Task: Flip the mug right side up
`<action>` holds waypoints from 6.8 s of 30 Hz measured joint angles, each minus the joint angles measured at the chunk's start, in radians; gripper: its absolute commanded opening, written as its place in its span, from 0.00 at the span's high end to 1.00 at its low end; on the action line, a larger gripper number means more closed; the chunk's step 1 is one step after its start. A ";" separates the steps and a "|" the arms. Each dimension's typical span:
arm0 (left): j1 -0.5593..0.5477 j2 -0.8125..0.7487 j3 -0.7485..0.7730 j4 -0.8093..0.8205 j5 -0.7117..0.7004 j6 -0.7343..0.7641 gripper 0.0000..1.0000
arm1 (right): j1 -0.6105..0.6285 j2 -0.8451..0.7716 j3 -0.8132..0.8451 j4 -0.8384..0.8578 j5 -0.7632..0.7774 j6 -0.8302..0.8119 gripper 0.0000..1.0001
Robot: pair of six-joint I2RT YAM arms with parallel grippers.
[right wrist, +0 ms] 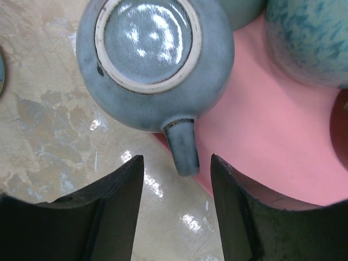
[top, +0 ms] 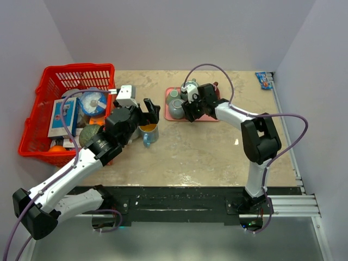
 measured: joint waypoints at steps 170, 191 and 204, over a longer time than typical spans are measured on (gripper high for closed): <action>-0.016 0.231 0.014 0.809 0.784 -0.356 0.63 | -0.013 -0.773 -0.238 0.610 -0.582 0.986 1.00; -0.006 0.202 0.013 0.776 0.782 -0.286 0.63 | -0.029 -0.677 -0.155 0.577 -0.712 1.124 1.00; -0.009 0.209 -0.010 0.741 0.785 -0.358 0.72 | -0.031 -0.712 -0.170 0.463 -0.720 0.945 1.00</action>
